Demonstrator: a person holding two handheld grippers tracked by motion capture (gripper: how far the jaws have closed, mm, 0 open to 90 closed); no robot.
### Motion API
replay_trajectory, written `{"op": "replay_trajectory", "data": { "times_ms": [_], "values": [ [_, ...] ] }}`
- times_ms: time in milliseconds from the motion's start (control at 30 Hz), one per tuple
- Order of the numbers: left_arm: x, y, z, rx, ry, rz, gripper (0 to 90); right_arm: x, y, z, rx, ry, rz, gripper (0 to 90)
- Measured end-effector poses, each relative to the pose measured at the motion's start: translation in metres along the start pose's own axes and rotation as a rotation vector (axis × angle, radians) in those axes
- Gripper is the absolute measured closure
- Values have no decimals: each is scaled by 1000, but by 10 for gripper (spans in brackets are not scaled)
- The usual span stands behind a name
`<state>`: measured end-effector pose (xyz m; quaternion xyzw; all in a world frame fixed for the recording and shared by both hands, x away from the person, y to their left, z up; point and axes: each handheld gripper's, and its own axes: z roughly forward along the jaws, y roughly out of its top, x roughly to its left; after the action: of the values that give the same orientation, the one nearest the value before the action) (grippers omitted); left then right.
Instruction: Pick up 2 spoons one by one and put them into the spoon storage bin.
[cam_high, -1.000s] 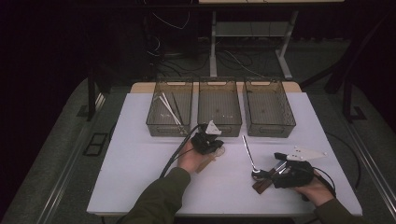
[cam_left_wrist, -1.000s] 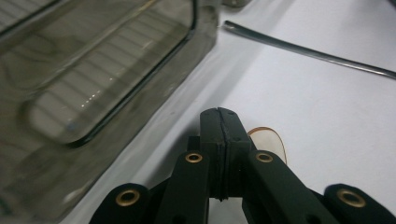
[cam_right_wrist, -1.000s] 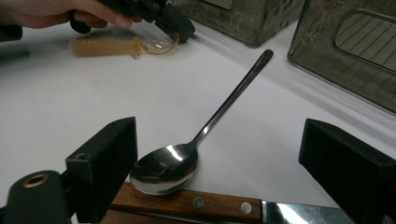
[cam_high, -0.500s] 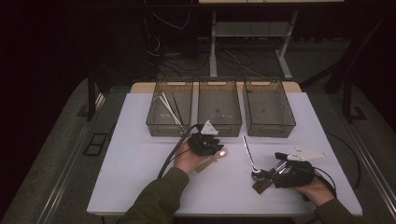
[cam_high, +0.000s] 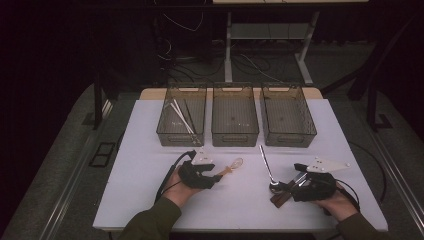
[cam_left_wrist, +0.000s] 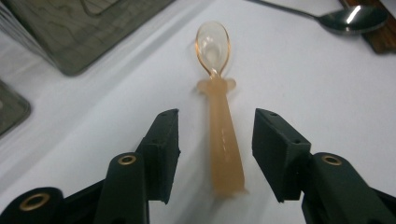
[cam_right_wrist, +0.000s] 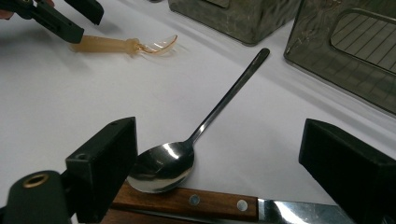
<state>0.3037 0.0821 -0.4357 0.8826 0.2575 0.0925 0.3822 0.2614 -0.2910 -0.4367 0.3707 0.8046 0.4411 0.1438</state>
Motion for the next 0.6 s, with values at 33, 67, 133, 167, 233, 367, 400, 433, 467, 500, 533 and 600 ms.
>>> {"op": "replay_trajectory", "data": {
  "times_ms": [33,67,133,167,233,367,400,433,467,500,533,600],
  "values": [
    [-1,-1,1,1,-8,-4,520,0,0,0,0,0,-1,115],
    [-1,-1,2,7,-8,2,529,0,0,0,0,0,-3,115],
    [-3,-1,5,19,-10,15,547,0,0,0,0,1,-4,115],
    [-3,-1,6,25,-10,18,559,0,0,0,1,1,-3,115],
    [-4,-2,10,39,-16,27,584,0,0,0,1,1,-4,115],
    [-6,-3,13,58,-12,38,635,1,0,0,2,0,-5,115],
    [-6,-3,13,55,-15,47,660,1,0,1,0,0,-9,115],
    [-7,-3,13,56,-15,46,676,1,0,1,1,0,-9,115],
    [-7,-3,14,53,-15,48,697,1,0,1,2,0,-9,115],
    [-7,-3,14,54,-20,41,710,1,0,1,3,-1,-10,115],
    [-6,-3,14,51,-23,45,718,1,0,1,3,-1,-11,115],
    [-5,-3,14,51,-28,35,723,1,0,1,3,-1,-13,115]
  ]
}}
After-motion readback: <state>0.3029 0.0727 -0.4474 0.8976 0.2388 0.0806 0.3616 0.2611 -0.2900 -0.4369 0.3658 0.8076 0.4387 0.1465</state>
